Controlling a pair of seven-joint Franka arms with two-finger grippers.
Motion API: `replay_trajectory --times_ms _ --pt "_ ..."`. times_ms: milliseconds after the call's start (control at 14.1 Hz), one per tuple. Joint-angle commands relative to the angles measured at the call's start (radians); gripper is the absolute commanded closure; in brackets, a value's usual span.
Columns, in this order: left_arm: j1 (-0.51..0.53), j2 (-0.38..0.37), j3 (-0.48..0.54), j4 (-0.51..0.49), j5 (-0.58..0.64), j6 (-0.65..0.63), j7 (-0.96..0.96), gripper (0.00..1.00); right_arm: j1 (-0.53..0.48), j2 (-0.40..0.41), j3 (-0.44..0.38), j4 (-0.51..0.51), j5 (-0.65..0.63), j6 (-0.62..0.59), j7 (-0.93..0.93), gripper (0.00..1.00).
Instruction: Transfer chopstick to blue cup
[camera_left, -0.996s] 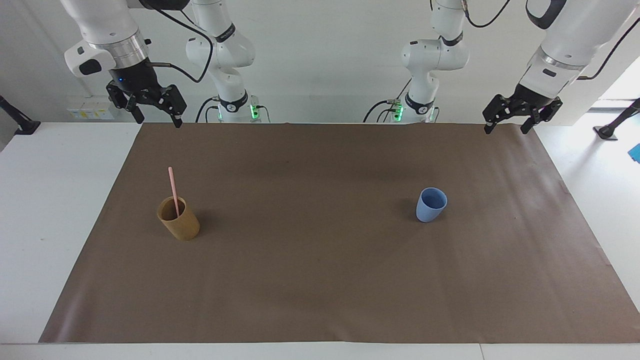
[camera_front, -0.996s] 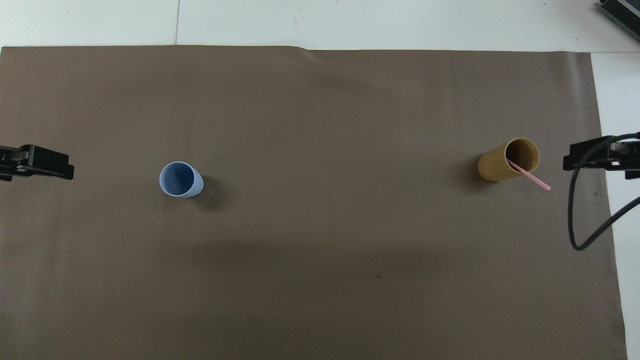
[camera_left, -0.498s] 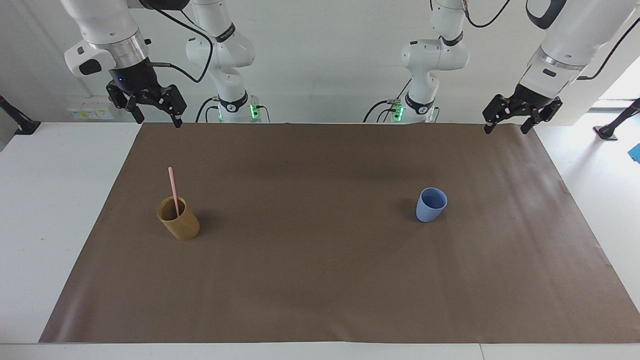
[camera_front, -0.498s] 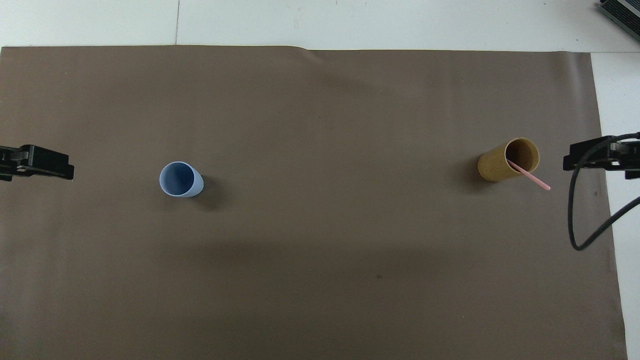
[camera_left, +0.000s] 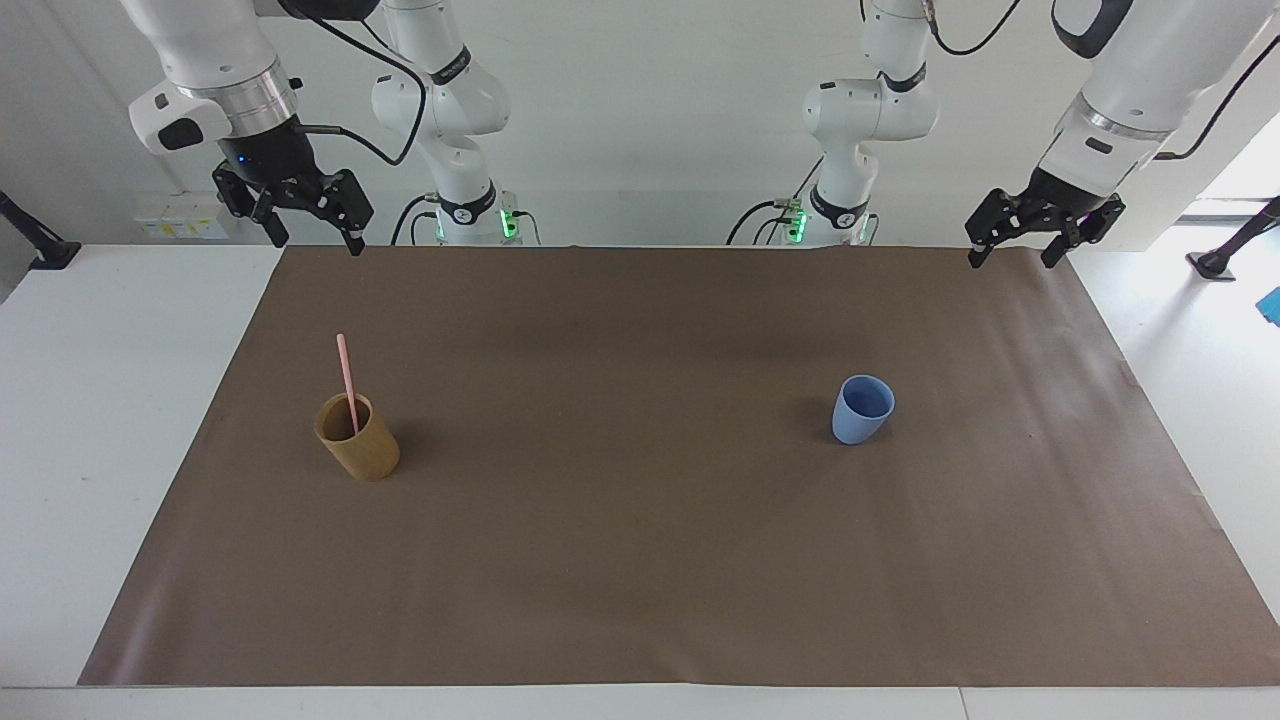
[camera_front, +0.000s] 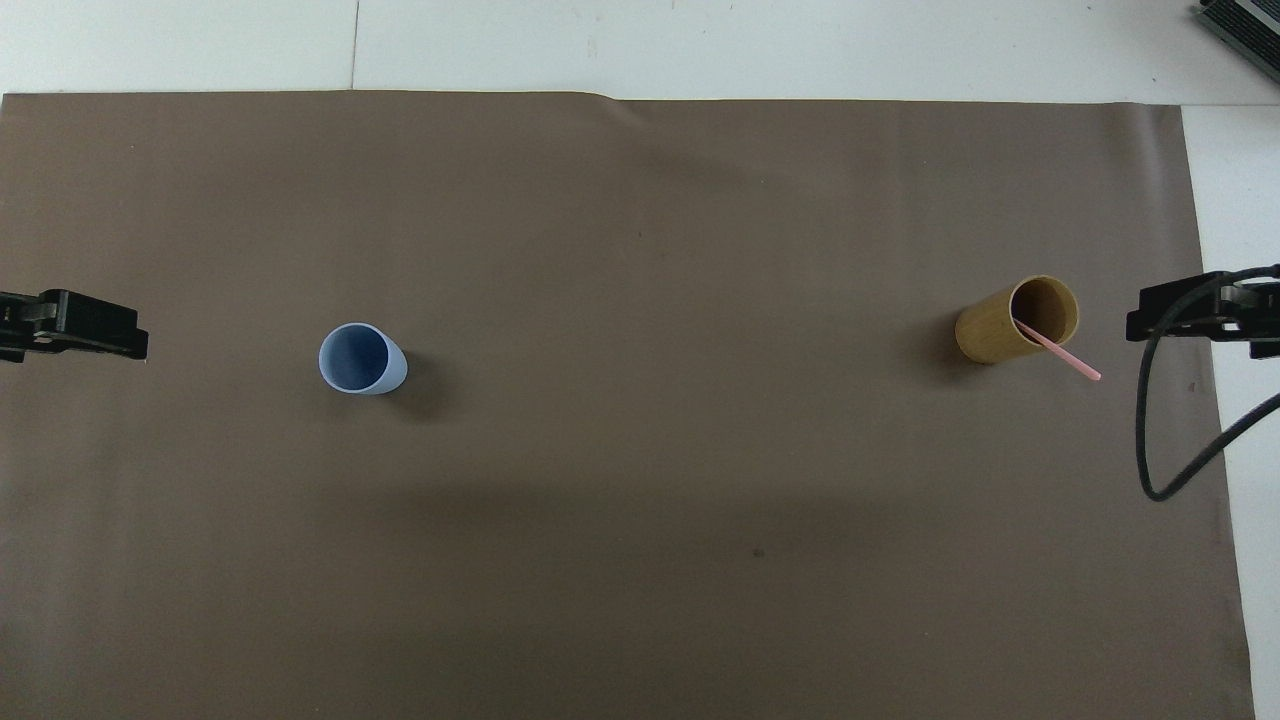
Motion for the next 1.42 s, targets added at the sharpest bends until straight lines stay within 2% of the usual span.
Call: replay_trajectory --times_ms 0,285,427,498,640,711,925,1138,1352 --pt "0.0 -0.002 -0.014 0.016 -0.01 -0.067 0.009 0.0 -0.014 -0.006 0.006 -0.007 0.011 -0.002 -0.012 0.0" --pt "0.008 0.0 -0.017 0.02 -0.01 -0.067 0.001 0.0 -0.014 -0.006 0.007 -0.006 0.011 -0.002 -0.012 0.0" --pt "0.005 -0.017 -0.017 -0.019 -0.013 -0.045 -0.017 0.0 -0.014 -0.006 0.006 -0.006 0.011 -0.002 -0.012 0.0" --pt "0.002 -0.01 -0.017 -0.065 -0.013 0.03 -0.034 0.0 -0.014 -0.006 0.007 -0.006 0.011 -0.002 -0.012 0.0" --pt "-0.003 -0.003 -0.017 -0.186 -0.013 0.287 -0.072 0.0 -0.014 -0.006 0.006 -0.006 0.011 -0.002 -0.012 0.0" --pt "-0.002 0.004 -0.017 -0.217 -0.013 0.369 -0.08 0.0 -0.014 -0.006 0.006 -0.006 0.011 -0.002 -0.012 0.0" --pt "-0.017 0.055 -0.017 -0.302 -0.013 0.454 -0.095 0.0 -0.014 -0.006 0.006 -0.006 0.011 -0.002 -0.012 0.0" --pt "-0.056 0.058 -0.017 -0.45 -0.013 0.609 -0.095 0.0 -0.014 -0.006 0.006 -0.006 0.011 -0.002 -0.012 0.0" --pt "-0.098 0.138 -0.017 -0.472 -0.013 0.666 -0.097 0.0 -0.014 -0.006 0.007 -0.006 0.011 -0.002 -0.012 0.0"
